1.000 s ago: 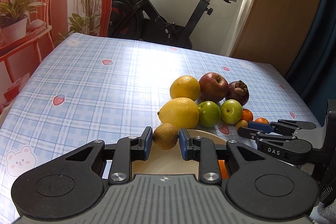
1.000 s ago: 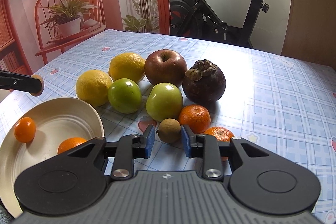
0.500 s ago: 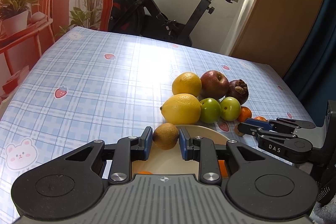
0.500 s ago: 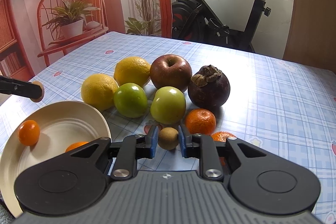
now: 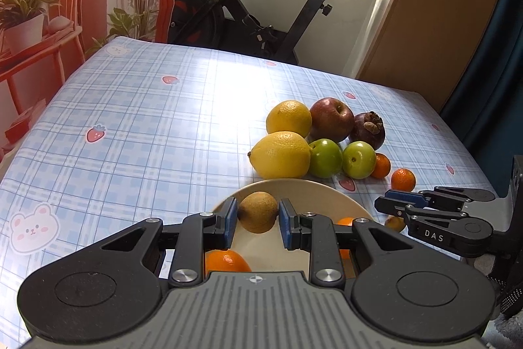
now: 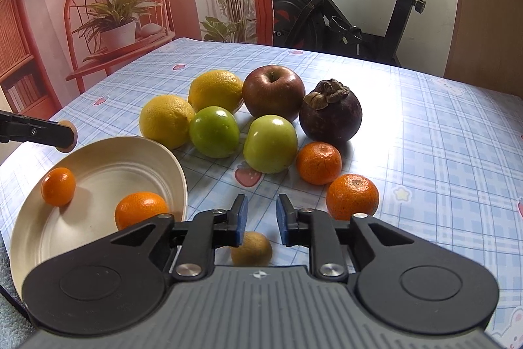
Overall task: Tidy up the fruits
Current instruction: 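Carry the kiwi in the left gripper over the plate while the right gripper carries its kiwi there, then lower the kiwi onto the plate and open the left gripper while the right gripper releases its kiwi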
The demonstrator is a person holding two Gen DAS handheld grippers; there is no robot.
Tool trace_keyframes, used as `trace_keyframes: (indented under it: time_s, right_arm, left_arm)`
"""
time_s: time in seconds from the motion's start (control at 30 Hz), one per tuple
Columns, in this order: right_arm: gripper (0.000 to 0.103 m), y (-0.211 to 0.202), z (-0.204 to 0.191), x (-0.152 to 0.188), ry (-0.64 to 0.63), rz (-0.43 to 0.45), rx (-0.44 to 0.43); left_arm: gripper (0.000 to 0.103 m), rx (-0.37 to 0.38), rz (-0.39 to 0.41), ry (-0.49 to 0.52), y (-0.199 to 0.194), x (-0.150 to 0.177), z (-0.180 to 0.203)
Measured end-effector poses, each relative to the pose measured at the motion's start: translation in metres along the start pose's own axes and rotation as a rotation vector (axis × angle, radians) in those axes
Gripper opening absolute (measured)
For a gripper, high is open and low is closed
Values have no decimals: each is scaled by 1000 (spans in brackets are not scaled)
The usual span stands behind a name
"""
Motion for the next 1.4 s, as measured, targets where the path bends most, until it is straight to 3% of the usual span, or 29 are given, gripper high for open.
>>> trace_keyframes:
  time_s: [0.2, 0.53, 0.73, 0.97, 1.4]
  right_arm:
    - [25, -29, 4, 9, 25, 47, -24]
    - [25, -57, 12, 24, 53, 54, -55]
    - [30, -54, -7, 29, 6, -4, -139]
    - [31, -49, -16, 38, -30, -51, -114]
    - [30, -39, -3, 36, 18, -53, -117]
  left_arm:
    - [29, 16, 14, 18, -6, 2, 5]
    - [29, 38, 10, 19, -11, 11, 13]
    - [29, 44, 12, 23, -16, 14, 14]
    - [29, 45, 6, 21, -20, 20, 13]
    - [29, 14, -41, 9, -26, 40, 3]
Point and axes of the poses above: each gripper's, at about its wrist camera, not at the fingertips, and y roughly the way its jaws point, z to its right, x to its underside, the point moved 1 cm from there along y, roughly the way its jaws point, and after that the axes turned 11 degrees about -x, right-handed, at the moved point
